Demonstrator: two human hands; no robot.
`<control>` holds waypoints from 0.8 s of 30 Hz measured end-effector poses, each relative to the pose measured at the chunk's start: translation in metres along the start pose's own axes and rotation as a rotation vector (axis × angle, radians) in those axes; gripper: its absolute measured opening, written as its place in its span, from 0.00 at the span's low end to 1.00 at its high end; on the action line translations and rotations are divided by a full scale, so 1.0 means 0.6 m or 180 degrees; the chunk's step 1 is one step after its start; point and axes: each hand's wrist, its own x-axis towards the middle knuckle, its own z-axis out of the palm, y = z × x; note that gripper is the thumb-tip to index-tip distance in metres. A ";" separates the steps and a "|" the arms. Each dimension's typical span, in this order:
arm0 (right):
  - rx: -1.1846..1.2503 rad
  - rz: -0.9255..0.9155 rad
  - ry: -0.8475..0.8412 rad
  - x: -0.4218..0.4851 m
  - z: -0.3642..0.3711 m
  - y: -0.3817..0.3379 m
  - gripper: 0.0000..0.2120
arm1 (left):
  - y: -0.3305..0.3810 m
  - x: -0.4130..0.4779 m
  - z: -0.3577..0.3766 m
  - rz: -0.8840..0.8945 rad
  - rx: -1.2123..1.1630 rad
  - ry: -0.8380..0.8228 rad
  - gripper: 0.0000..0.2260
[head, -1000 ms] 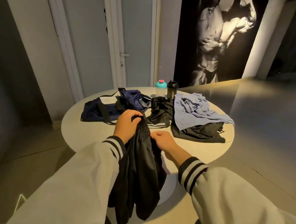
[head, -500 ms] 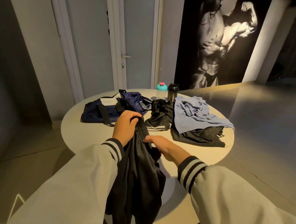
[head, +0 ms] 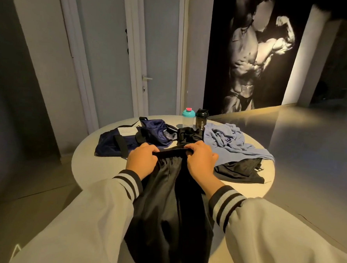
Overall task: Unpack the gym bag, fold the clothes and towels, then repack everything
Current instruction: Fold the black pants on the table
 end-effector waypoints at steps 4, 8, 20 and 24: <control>0.0206 0.0076 0.0028 -0.003 0.005 0.011 0.12 | 0.008 -0.003 -0.001 -0.0007 0.0257 -0.0091 0.13; 0.0331 0.0091 0.0125 -0.008 0.000 0.028 0.10 | 0.005 -0.015 0.001 -0.0163 0.0276 -0.0019 0.10; 0.0513 0.0424 -0.0057 -0.029 0.003 0.076 0.10 | 0.017 -0.023 0.009 0.0242 -0.0197 0.0013 0.05; 0.0552 0.0462 -0.0179 -0.022 0.007 0.094 0.12 | 0.027 -0.029 0.006 0.0126 -0.0072 0.0038 0.06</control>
